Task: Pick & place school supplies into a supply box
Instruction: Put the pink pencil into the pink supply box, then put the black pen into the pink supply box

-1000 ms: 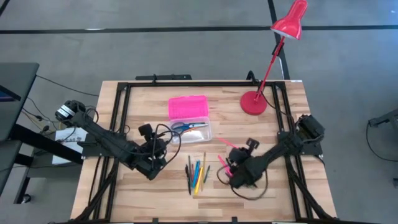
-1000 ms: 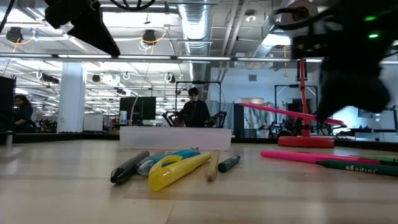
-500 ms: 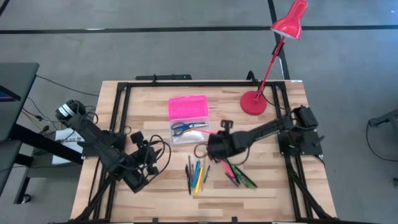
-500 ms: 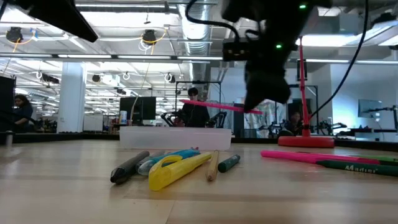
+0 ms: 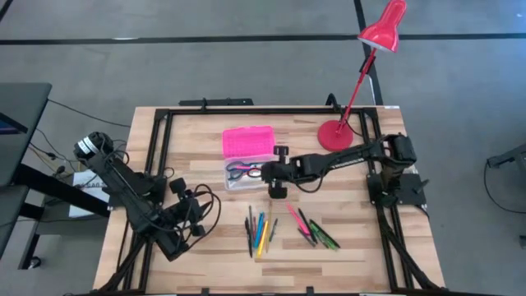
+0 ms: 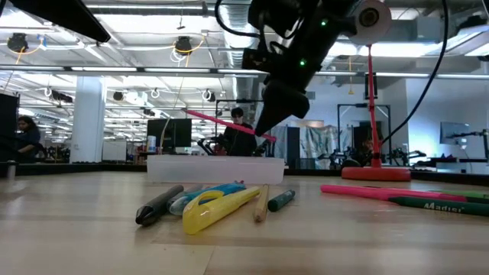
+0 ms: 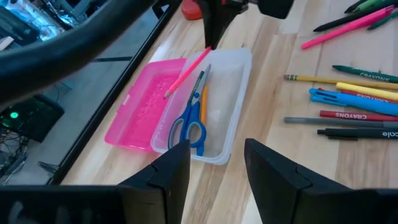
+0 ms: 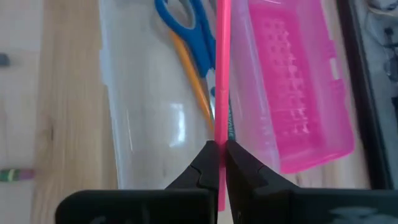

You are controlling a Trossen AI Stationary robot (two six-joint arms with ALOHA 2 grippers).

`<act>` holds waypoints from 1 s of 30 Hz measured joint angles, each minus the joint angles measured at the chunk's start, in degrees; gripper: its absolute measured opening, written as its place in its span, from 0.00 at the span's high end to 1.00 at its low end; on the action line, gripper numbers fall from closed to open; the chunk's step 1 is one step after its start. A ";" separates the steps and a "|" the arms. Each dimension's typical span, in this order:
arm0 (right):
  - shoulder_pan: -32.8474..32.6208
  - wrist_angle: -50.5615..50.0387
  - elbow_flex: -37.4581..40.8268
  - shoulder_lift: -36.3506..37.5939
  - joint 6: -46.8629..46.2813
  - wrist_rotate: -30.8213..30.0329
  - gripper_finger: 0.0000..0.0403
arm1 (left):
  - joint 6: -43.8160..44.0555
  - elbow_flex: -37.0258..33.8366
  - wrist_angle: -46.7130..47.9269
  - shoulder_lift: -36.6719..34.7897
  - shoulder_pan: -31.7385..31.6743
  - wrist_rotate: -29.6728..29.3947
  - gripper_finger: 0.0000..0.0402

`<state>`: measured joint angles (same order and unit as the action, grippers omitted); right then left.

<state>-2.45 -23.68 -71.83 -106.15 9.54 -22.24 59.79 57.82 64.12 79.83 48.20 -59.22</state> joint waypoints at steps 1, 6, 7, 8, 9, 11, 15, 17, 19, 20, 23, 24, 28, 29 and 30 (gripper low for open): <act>0.57 0.20 0.00 0.00 -0.02 1.69 1.00 | 0.00 0.00 0.01 0.00 0.13 0.00 0.63; 2.74 1.11 0.00 -0.04 -1.76 5.90 1.00 | 0.00 0.00 0.18 0.00 0.16 -0.04 0.63; 2.98 1.49 0.00 -0.04 -1.88 5.94 1.00 | 0.00 0.00 0.42 0.00 0.14 -0.04 0.63; 3.18 1.96 0.00 -0.04 -1.89 6.29 1.00 | 0.00 0.00 0.55 0.00 0.14 -0.05 0.63; 3.38 2.39 0.00 -0.04 -1.74 7.26 1.00 | 0.00 0.00 0.57 0.00 0.14 -0.07 0.63; 3.40 3.00 0.00 -0.04 -1.55 9.56 1.00 | 0.00 0.00 0.70 0.00 0.14 -0.07 0.63; 3.71 3.23 0.00 -0.08 -1.70 10.52 0.99 | 0.00 0.00 0.96 0.00 0.14 -0.07 0.63; 3.82 3.23 0.00 -0.09 -2.11 10.47 0.98 | 0.00 0.00 0.95 0.00 0.12 -0.11 0.63; 3.84 3.23 0.00 -0.09 -2.16 10.45 0.95 | 0.00 0.00 0.94 0.00 0.14 -0.11 0.63; 3.84 3.23 0.00 -0.09 -2.14 10.45 0.94 | 0.00 0.00 0.94 0.00 0.13 -0.11 0.63; 4.20 3.24 0.00 -0.11 -2.25 10.48 0.88 | 0.00 0.00 0.94 0.00 0.12 -0.11 0.63; 4.40 3.27 0.00 -0.11 -2.61 10.47 0.86 | 0.00 0.00 0.94 0.00 0.12 -0.11 0.63; 5.00 3.80 0.00 -0.11 -3.50 10.23 0.78 | 0.00 0.00 0.94 0.00 0.12 -0.13 0.63; 5.00 3.83 0.00 -0.11 -3.49 10.11 0.77 | -0.02 0.00 0.92 0.00 0.12 -0.13 0.63; 4.98 3.87 0.00 -0.13 -3.45 10.11 0.75 | -0.14 0.00 0.89 0.00 0.12 -0.13 0.63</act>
<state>2.54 -19.81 -71.83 -106.27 6.09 -12.13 59.65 57.82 65.01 79.83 48.31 -59.35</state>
